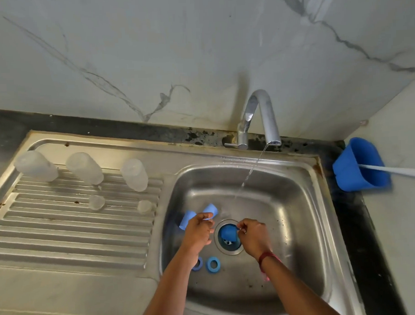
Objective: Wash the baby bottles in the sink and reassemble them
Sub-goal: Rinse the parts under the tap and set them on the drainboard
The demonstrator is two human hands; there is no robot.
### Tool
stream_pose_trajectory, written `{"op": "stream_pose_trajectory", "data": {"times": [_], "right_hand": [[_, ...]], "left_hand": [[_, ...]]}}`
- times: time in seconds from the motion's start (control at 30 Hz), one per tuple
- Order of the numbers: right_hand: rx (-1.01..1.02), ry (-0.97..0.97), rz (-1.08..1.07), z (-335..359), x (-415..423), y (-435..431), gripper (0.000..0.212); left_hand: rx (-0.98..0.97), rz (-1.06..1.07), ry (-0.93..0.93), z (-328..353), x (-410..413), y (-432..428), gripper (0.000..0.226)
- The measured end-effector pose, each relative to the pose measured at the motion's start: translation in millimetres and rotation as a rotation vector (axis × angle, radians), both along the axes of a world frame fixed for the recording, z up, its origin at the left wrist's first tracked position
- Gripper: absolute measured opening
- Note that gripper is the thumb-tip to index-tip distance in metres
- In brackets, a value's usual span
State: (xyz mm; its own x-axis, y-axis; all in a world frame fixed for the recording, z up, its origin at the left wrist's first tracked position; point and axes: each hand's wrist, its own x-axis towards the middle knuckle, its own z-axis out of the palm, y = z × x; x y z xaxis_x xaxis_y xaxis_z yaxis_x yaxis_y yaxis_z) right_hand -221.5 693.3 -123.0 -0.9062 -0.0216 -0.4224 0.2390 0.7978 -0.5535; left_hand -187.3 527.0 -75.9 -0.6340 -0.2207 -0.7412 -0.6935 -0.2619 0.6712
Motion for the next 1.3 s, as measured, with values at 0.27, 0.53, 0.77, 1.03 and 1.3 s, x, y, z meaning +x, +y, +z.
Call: {"op": "stream_pose_trajectory", "data": {"times": [0.27,0.53,0.77,1.03,1.3], "right_hand": [[0.028,0.02,0.093,-30.2,-34.0,-13.5,0.032],[0.074,0.041,0.193,-53.7,-53.4,-27.1,0.034],[-0.051,0.037,-0.047,-55.4,-60.7,-24.3,0.01],[-0.588,-0.23,-0.48,-4.3,-88.2,-6.3,0.009],[-0.635,-0.168,-0.342,31.6,-100.0,-1.0,0.009]], "left_hand": [[0.011,0.051,-0.021,-31.2,-12.2,0.4,0.019],[-0.021,0.074,-0.051,-49.7,-14.9,4.8,0.016],[-0.055,0.006,0.002,-51.1,-26.1,4.5,0.016],[-0.367,-0.334,0.2,-46.5,-71.0,18.9,0.046],[-0.353,-0.256,0.375,-43.4,-95.4,38.6,0.033]]}}
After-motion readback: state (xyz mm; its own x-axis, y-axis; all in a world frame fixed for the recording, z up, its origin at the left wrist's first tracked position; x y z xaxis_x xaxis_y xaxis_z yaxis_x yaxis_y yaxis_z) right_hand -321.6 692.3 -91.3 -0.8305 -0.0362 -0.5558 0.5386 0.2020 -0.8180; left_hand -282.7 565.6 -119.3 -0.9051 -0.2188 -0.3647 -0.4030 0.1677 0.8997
